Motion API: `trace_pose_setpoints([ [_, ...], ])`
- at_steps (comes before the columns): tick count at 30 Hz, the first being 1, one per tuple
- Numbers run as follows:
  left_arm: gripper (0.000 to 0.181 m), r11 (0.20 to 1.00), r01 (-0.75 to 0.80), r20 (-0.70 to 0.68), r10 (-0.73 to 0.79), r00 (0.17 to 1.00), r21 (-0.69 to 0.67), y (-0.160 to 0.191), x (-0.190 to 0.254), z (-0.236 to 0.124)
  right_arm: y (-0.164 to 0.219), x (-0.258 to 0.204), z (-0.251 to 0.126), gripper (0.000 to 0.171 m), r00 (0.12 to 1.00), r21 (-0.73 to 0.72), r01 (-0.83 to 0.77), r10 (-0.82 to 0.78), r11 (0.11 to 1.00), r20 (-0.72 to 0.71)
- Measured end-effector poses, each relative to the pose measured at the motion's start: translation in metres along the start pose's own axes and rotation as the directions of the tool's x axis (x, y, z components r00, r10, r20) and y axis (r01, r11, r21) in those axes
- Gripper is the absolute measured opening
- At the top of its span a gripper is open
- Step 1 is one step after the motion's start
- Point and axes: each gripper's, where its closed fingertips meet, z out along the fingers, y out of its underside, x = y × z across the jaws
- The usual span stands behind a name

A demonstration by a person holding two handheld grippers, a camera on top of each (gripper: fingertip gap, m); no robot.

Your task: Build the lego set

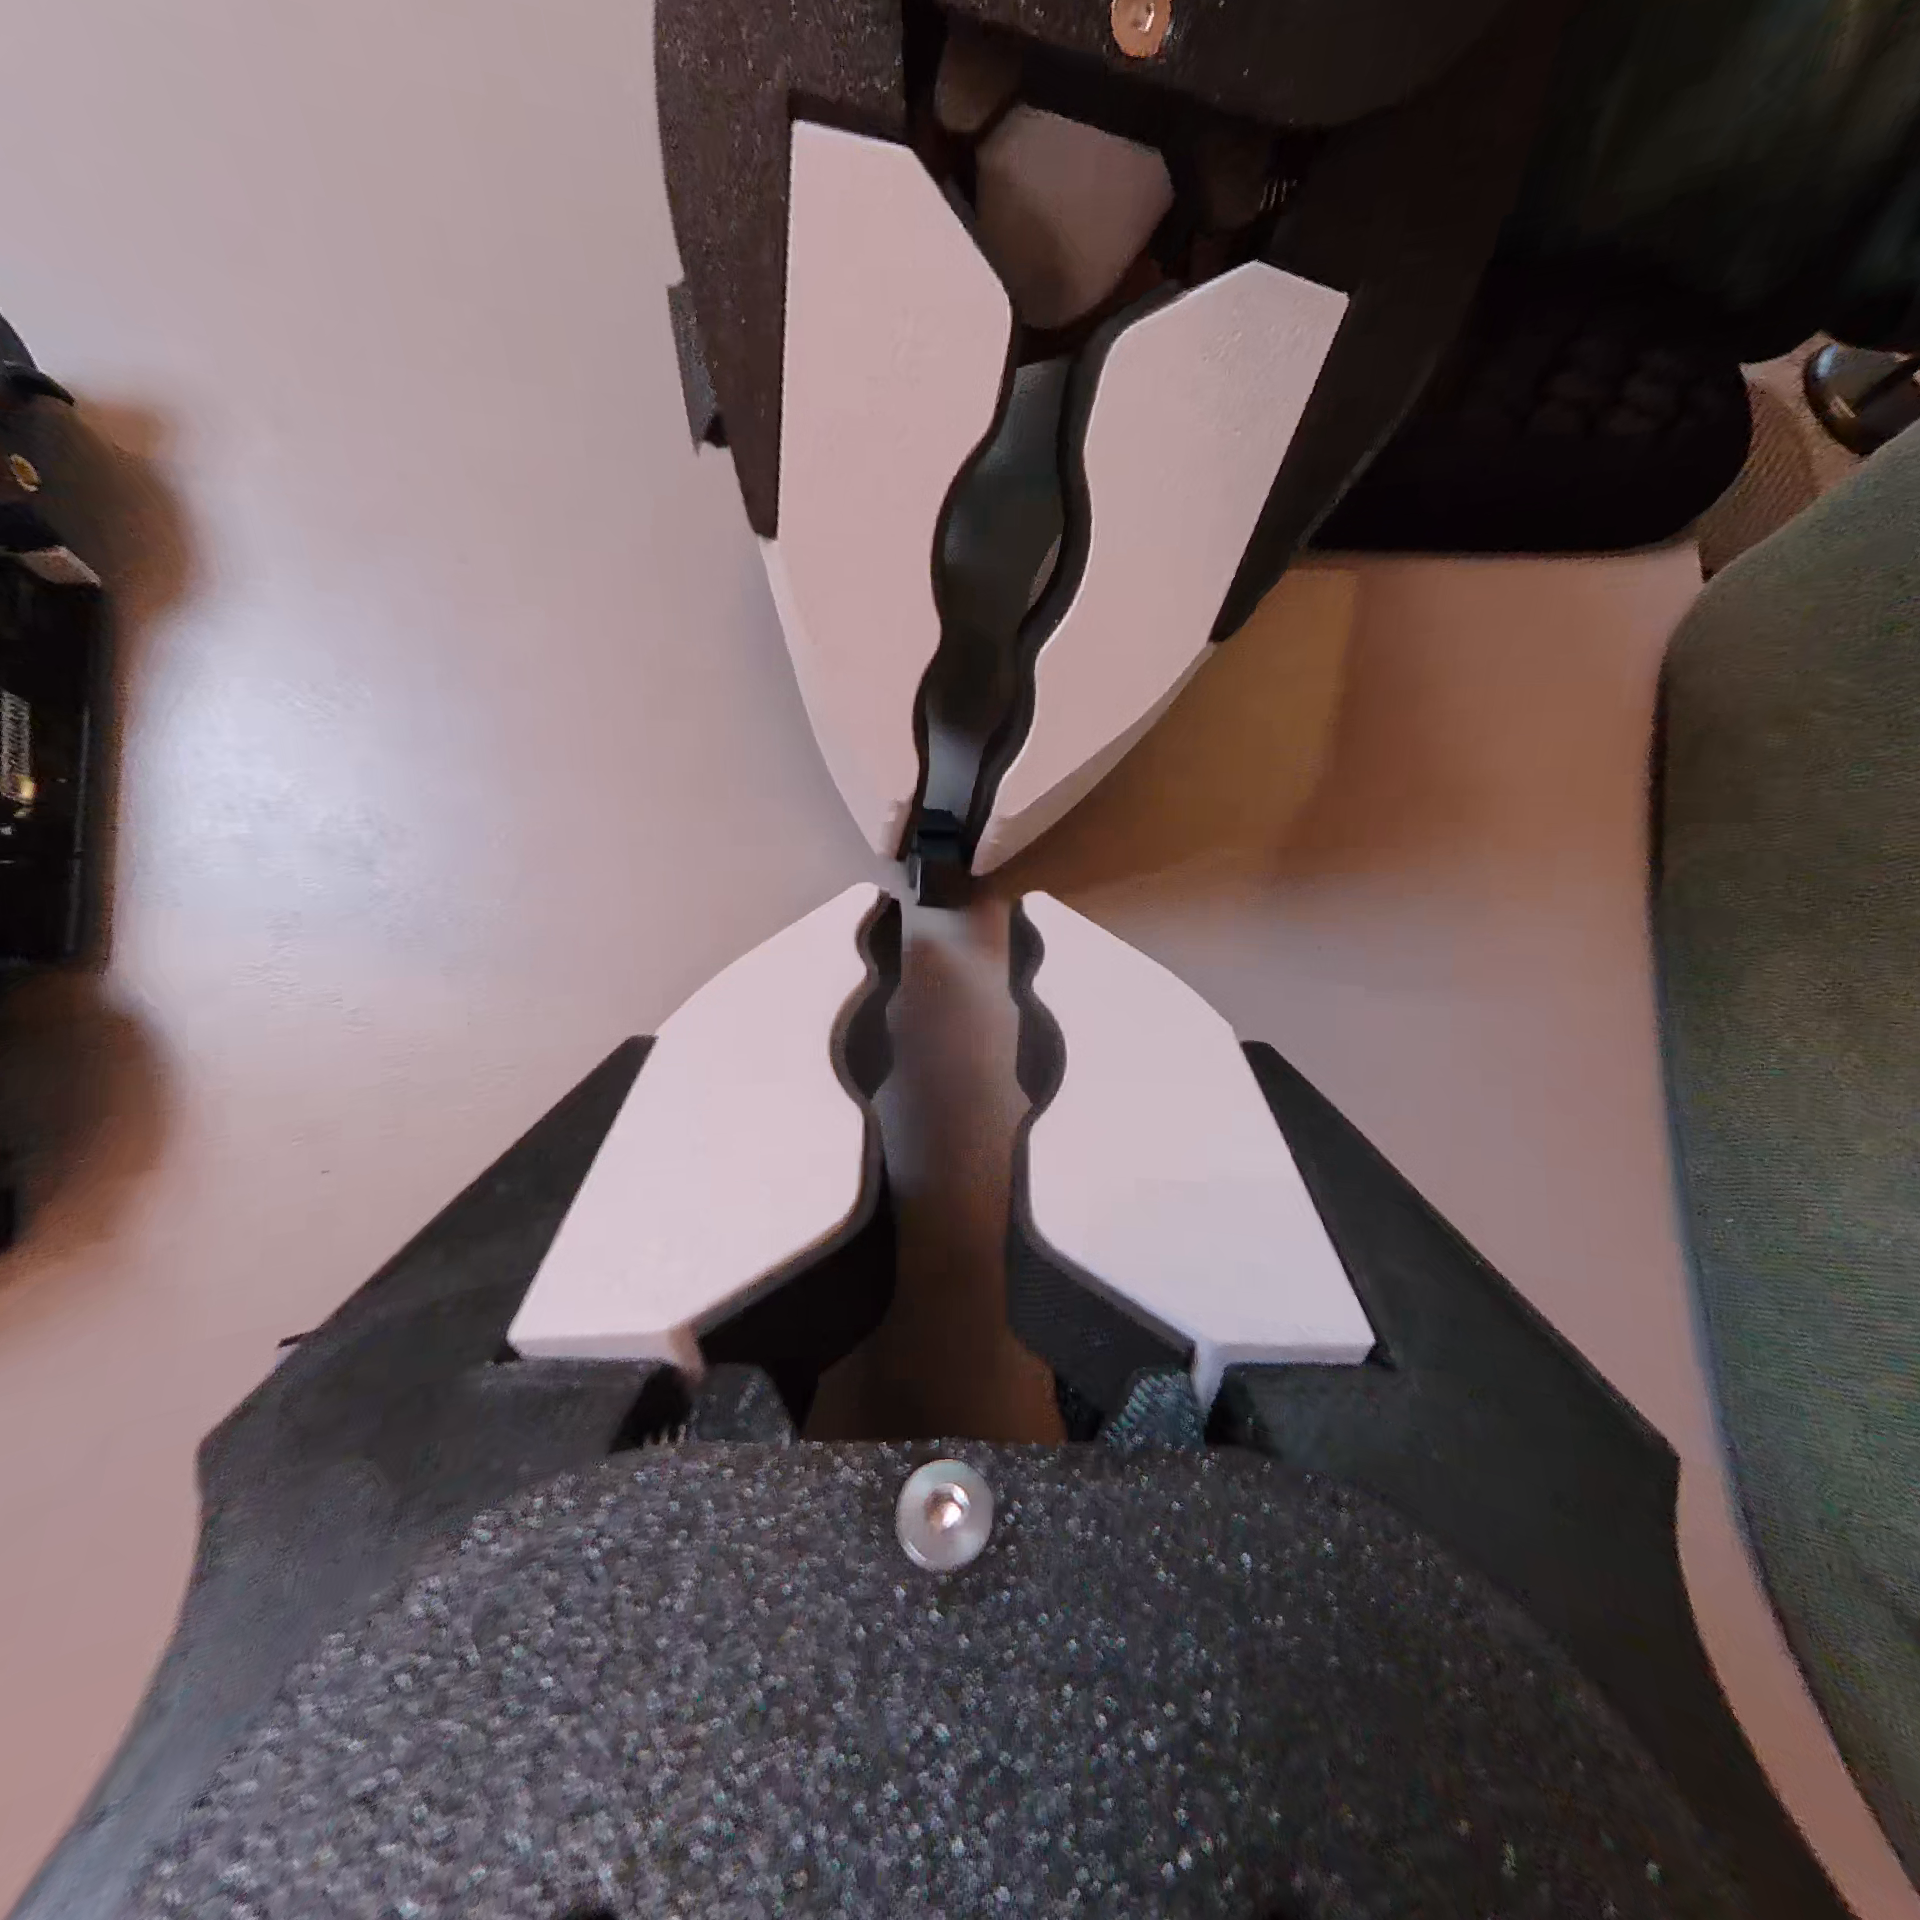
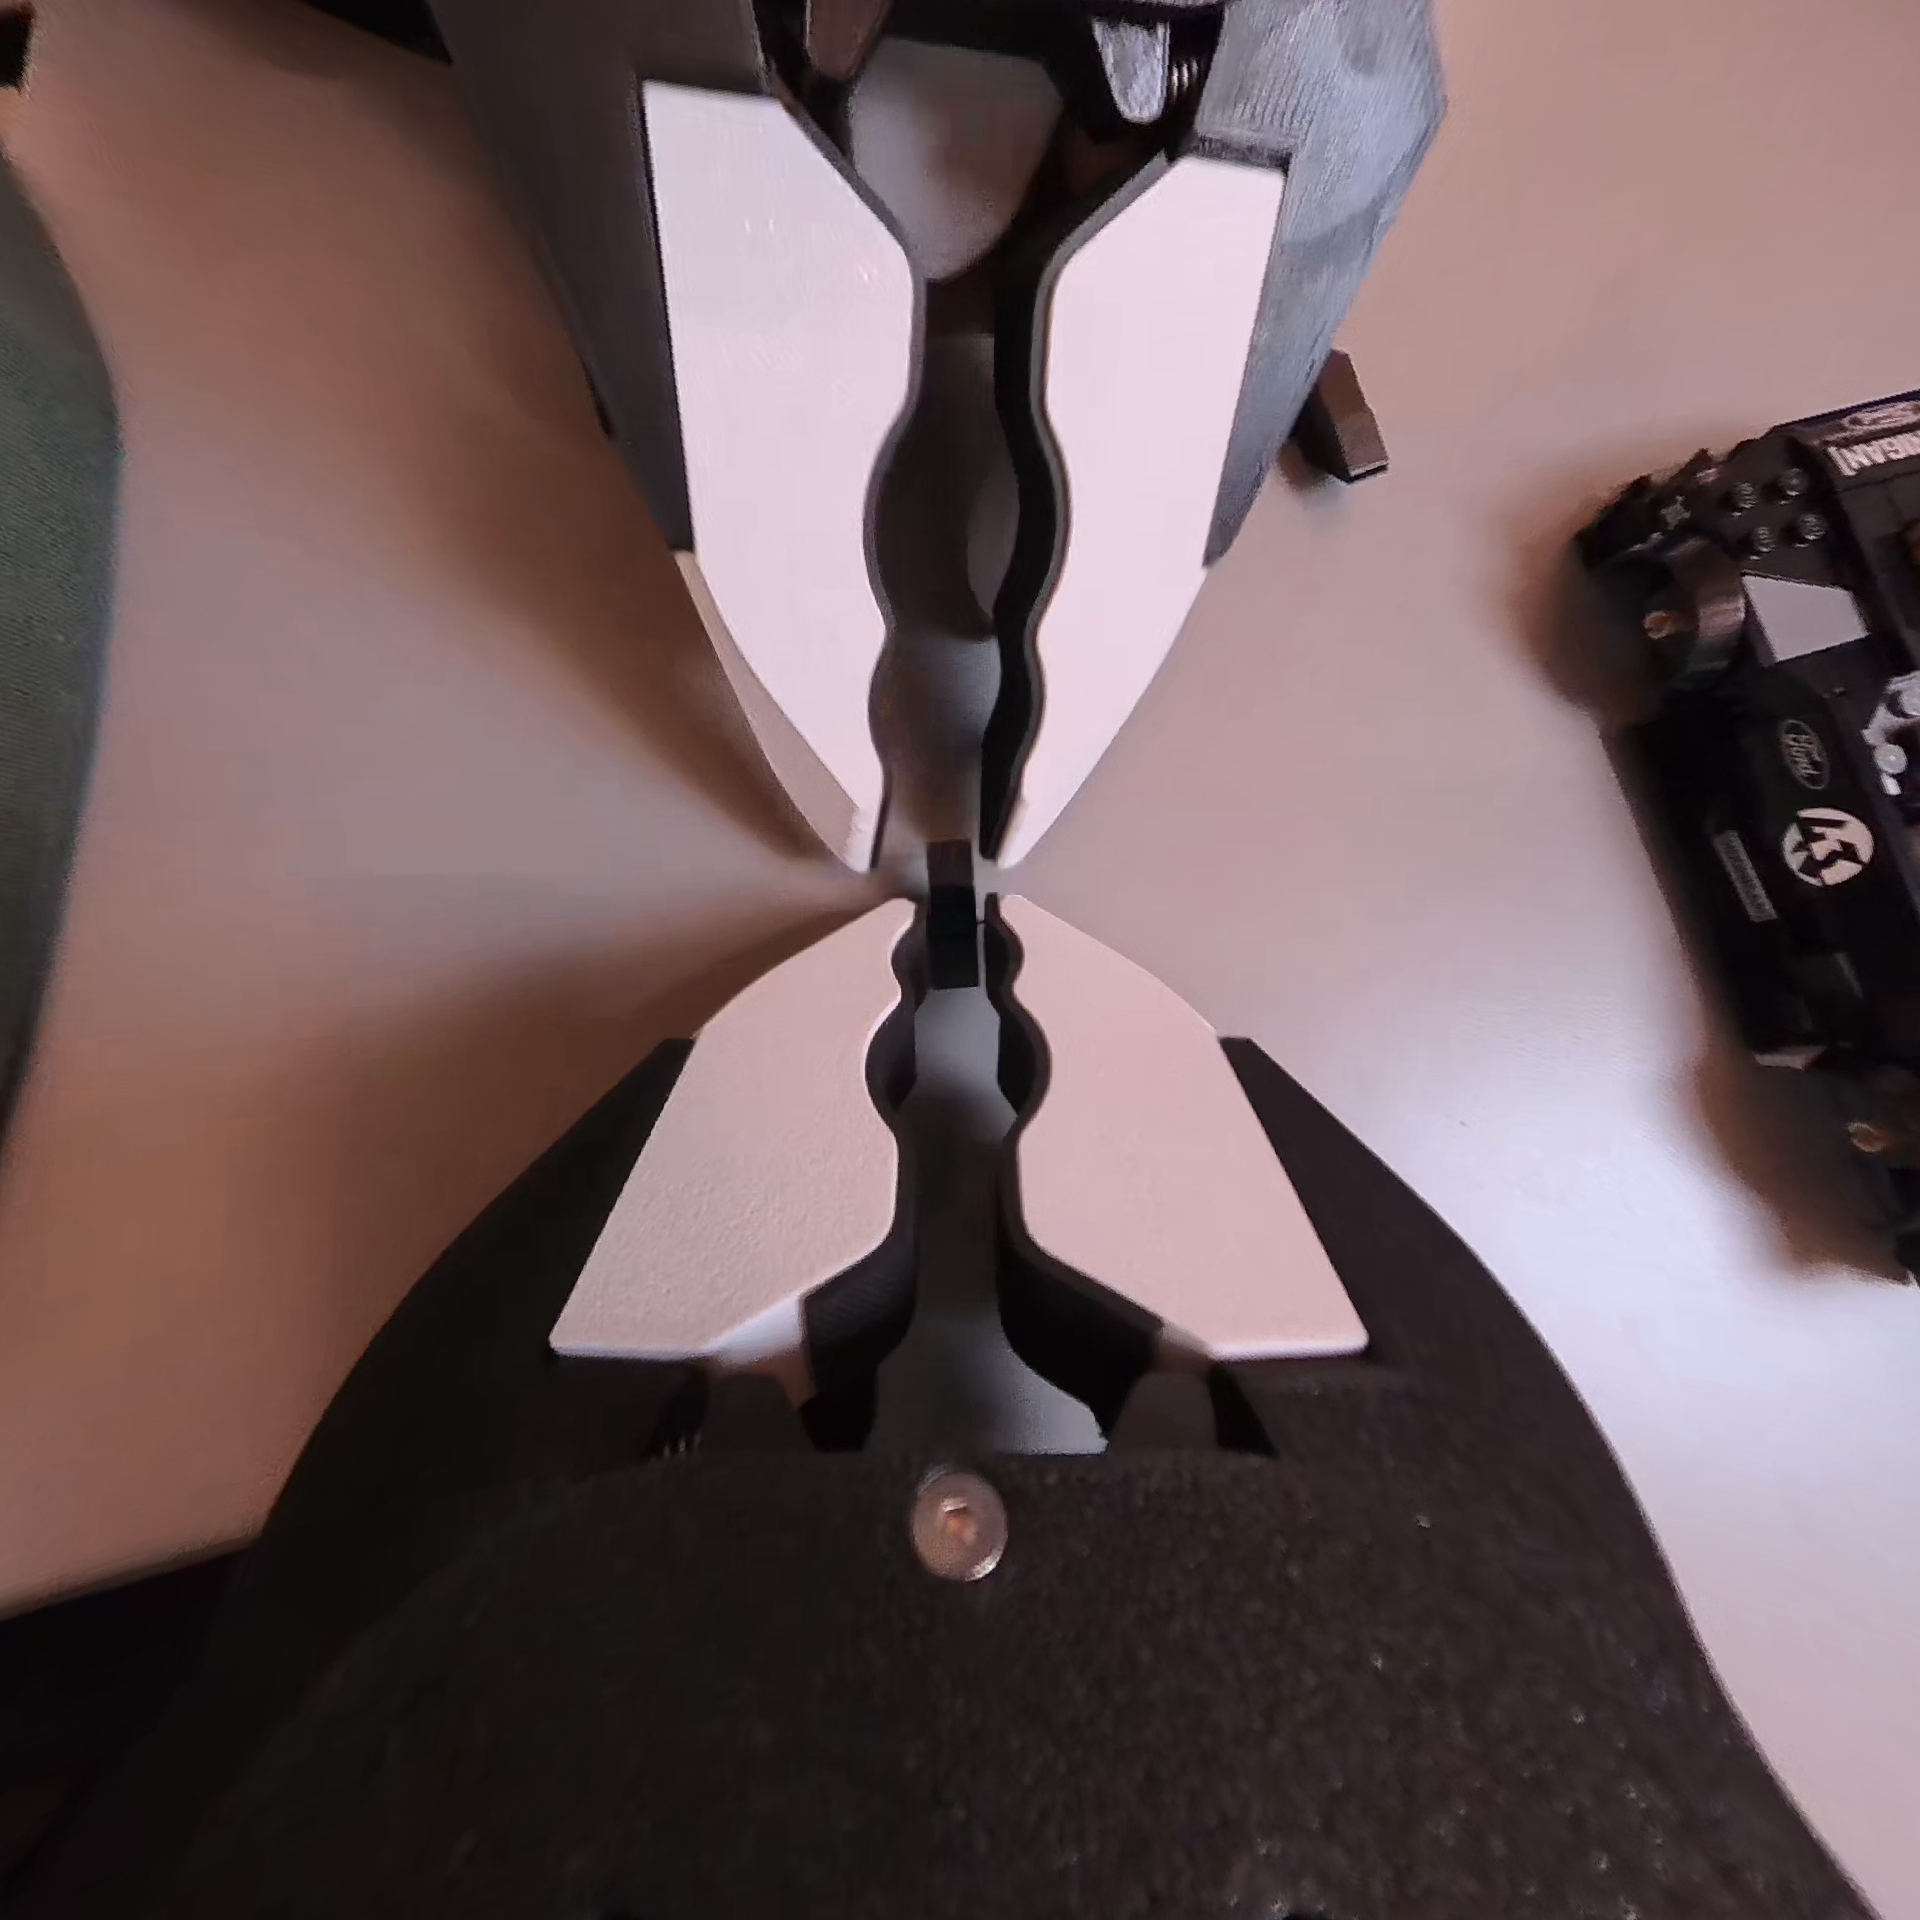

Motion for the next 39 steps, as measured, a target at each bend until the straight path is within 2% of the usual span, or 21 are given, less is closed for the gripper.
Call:
trace_pose_setpoints([
  [9,0.02,0.999,-0.02,0.074,0.016,0.997,0.05,0.003,0.001,-0.011,0.009,0.001,-0.007,0.013,0.999,-0.035,0.011,-0.012,0.999,-0.037],
  [11,0.02,0.997,-0.018,0.099,0.011,0.995,0.075,0.005,0.001,-0.017,0.012,-0.002,-0.009,0.03,0.999,-0.048,0.002,-0.004,0.999,-0.036],
  [12,0.019,0.995,-0.016,0.113,0.006,0.994,0.094,0.005,0.001,-0.02,0.013,-0.002,-0.01,0.032,0.999,-0.047,-0.006,0.004,0.999,-0.041],
  [19,0.014,0.983,-0.009,0.161,-0.021,0.987,0.184,0.007,-0.002,-0.038,0.018,0.004,-0.011,0.029,0.994,-0.048,-0.04,0.035,0.998,-0.102],
  [24,0.013,0.98,-0.027,0.164,-0.006,0.987,0.198,0.005,-0.001,-0.036,0.015,0.009,-0.007,0.008,0.99,-0.036,-0.029,0.023,0.999,-0.138],
  [27,0.017,0.976,-0.049,0.159,0.015,0.987,0.213,0.002,0.002,-0.034,-0.003,0.001,-0.005,0.008,0.994,0.05,-0.018,0.023,0.999,-0.105],
  [33,0.024,0.911,-0.18,0.177,0.121,0.977,0.37,-0.025,0.017,-0.054,-0.046,-0.017,-0.015,0.008,0.998,0.236,-0.062,0.055,0.97,0.035],
  [36,0.021,0.903,-0.216,0.165,0.166,0.972,0.37,-0.027,0.025,-0.054,-0.057,-0.026,-0.017,0.008,0.995,0.279,-0.065,0.041,0.958,0.089],
  [39,0.009,0.896,-0.263,0.158,0.22,0.963,0.358,-0.026,0.032,-0.055,-0.06,-0.03,-0.018,0.008,0.994,0.283,-0.059,0.03,0.957,0.105],
])
